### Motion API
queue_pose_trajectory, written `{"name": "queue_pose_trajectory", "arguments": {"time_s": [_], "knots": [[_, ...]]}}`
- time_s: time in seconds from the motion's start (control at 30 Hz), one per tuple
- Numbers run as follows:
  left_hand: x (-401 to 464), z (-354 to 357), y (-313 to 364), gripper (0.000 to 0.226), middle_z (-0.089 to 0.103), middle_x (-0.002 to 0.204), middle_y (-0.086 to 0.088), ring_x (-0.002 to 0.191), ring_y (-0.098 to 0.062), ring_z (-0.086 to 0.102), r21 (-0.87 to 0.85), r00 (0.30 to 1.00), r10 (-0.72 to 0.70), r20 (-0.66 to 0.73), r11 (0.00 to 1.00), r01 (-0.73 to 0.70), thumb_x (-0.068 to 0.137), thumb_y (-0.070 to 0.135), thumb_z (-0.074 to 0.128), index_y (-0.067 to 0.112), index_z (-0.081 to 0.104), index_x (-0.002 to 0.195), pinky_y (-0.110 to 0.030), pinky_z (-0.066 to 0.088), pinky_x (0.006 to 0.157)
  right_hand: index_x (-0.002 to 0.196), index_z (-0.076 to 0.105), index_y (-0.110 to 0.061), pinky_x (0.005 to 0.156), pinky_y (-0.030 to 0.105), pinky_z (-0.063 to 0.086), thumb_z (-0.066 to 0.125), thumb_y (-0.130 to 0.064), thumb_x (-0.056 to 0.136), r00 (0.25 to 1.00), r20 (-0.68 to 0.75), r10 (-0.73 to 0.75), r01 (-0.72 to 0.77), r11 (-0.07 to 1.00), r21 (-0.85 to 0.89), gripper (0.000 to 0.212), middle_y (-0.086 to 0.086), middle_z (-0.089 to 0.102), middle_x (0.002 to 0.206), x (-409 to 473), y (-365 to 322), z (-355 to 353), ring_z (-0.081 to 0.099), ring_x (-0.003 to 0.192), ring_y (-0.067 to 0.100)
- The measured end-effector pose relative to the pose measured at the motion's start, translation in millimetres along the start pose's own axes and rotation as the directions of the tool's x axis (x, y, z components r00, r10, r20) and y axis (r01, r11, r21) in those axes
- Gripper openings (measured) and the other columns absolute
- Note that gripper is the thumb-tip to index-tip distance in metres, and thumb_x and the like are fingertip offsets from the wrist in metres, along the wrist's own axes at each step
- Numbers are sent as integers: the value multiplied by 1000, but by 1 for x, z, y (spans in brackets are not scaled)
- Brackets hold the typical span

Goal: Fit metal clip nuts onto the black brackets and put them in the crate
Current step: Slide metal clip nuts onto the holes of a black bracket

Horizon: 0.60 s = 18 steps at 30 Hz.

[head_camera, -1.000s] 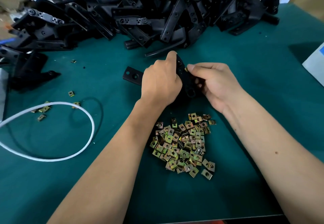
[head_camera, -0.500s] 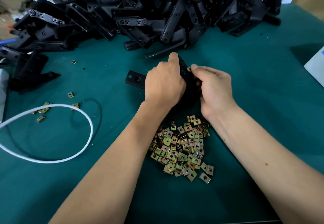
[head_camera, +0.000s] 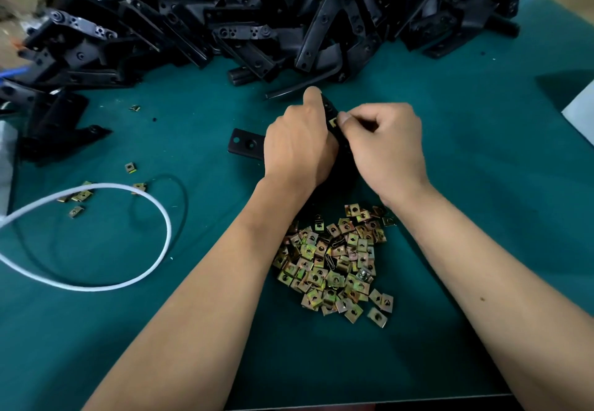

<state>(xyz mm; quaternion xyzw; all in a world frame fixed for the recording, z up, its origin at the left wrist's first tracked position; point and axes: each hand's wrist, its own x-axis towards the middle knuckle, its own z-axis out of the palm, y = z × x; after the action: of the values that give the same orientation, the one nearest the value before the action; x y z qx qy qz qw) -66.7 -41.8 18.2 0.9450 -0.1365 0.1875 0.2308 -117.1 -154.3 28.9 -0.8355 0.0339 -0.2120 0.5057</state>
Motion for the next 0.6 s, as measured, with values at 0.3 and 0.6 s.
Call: {"name": "queue_pose_trajectory", "arguments": {"time_s": [0.3,0.6], "knots": [[7,-11,-21,18,46,79,-10,70,-36,41,15,994,-96,-49,995,97,84,7,47,15,37,96,-41,34,66,78,69,-4,68,41,49,62,-35,100,948,316,-31,81,986,-147,38,8,65,66,3,-2,-10,59,67,27],[0,-19,-42,15,43,70,-7,67,-42,41,-112,961,-248,-123,965,235,76,2,40,9,38,90,-42,31,62,96,72,-28,69,34,53,90,-39,74,714,700,-17,196,965,-176,30,-3,70,77,2,-1,-26,60,66,7]]}}
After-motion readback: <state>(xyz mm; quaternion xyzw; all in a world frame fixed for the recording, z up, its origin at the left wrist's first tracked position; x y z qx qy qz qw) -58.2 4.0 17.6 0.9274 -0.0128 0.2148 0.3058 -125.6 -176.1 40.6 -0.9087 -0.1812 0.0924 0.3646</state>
